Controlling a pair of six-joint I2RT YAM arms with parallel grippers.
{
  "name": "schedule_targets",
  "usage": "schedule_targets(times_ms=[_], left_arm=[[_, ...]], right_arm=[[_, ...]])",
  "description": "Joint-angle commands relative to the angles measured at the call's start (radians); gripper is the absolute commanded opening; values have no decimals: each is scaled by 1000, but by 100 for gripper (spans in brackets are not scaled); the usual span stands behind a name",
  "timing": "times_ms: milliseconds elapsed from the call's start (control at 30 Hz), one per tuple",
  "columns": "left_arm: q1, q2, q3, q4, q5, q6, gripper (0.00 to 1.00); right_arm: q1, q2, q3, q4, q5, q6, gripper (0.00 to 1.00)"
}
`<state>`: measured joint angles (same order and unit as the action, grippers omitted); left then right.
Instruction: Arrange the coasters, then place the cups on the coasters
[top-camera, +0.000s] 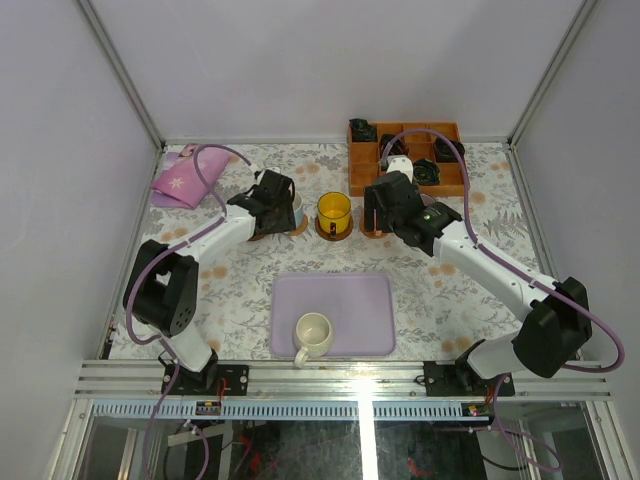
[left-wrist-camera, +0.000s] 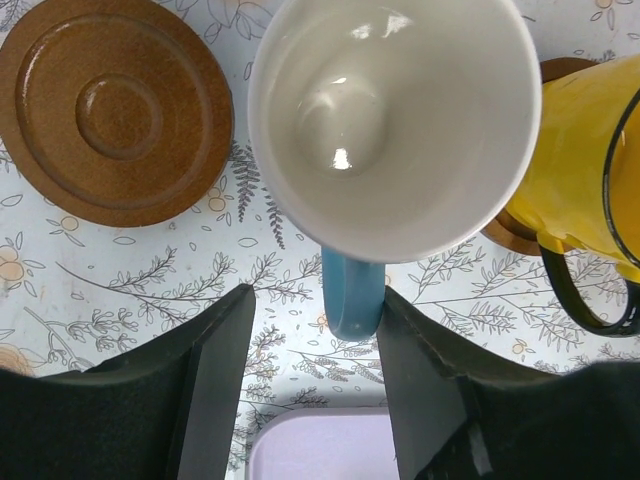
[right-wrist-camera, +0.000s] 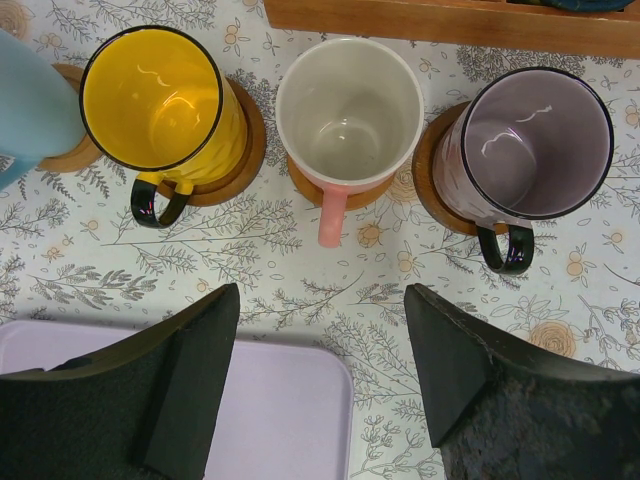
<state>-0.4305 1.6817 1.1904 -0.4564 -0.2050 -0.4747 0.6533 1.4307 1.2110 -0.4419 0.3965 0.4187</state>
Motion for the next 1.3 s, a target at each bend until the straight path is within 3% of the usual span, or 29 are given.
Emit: schedule_targets(times_ms=[0,733,1133,1267], left_arm=[[7,-32,-16,-38,-46,4,51],[3,-179,-78,-28,74,1,59],[-36,-145,-77,6,83,17,78],[-70,-191,-77,-55,117,53,96]], right_arm=[[-6,-33,13,31,-17,5,74],[-6,-38,2,48,-23,-7,74],[-6,-48,4,32,-22,-15,74],[-6,-56,8,15,8,-24,76]])
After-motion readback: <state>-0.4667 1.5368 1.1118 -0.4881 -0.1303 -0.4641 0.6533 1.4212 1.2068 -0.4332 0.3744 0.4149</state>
